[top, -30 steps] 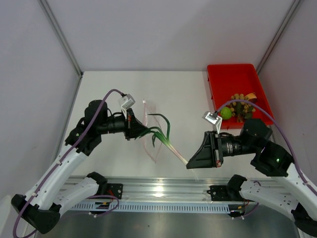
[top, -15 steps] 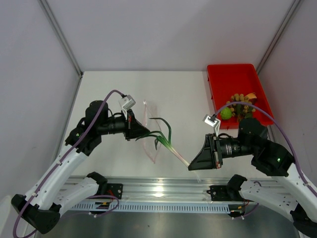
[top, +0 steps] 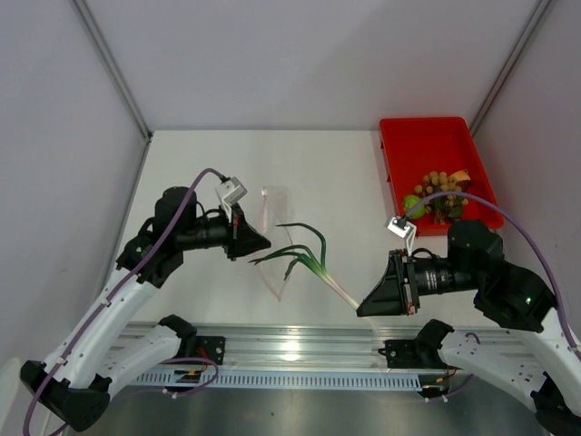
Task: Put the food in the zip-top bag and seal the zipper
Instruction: Place the fake vegetable in the zipper food storage bag.
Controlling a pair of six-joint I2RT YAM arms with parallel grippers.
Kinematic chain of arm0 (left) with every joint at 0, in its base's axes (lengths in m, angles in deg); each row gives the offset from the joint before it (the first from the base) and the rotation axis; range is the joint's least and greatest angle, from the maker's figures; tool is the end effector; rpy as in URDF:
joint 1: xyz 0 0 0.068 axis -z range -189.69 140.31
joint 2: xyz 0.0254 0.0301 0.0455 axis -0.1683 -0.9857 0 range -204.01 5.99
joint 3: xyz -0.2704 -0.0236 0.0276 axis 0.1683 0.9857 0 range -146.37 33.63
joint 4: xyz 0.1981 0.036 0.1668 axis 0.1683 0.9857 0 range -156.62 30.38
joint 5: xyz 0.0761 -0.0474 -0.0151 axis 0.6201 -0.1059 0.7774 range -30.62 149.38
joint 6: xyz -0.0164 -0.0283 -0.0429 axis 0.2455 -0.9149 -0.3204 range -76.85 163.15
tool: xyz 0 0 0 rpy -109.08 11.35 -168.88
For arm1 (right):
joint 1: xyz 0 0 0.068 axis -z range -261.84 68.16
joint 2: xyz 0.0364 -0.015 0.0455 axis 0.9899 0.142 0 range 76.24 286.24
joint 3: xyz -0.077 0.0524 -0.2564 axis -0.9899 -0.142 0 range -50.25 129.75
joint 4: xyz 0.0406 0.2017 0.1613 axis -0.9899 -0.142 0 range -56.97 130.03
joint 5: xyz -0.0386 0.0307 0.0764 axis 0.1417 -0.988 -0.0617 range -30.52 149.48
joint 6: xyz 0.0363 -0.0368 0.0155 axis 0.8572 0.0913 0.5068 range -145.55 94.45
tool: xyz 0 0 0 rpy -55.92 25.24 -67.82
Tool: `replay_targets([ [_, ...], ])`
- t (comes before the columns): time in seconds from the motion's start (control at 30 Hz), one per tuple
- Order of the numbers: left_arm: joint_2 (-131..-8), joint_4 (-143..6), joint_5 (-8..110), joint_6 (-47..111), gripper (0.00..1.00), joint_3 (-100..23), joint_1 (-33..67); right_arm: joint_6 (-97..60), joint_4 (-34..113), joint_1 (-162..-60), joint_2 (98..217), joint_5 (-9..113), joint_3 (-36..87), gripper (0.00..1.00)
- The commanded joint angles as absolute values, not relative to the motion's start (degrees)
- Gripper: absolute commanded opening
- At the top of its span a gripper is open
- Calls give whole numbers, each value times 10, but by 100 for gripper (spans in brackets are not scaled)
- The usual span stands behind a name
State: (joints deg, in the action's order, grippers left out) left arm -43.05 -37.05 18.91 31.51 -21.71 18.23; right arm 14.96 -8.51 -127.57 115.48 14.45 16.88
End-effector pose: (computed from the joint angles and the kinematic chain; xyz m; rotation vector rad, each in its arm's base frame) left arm 0.1454 -0.1031 0.3594 0.7613 1.9053 -1.1358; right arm 0.0495 0.0870 0.4131 -0.7174 2.1298 1.6754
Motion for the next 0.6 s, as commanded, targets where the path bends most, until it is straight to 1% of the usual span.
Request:
replay_targets([
  [0.0,-421,-365,193,333,1,-230,175,132,-110,-1273,1147,149,193,0],
  [0.57,-419,-352,198,343,1,-232,167,120,-143,-1272,1139,165,206,0],
])
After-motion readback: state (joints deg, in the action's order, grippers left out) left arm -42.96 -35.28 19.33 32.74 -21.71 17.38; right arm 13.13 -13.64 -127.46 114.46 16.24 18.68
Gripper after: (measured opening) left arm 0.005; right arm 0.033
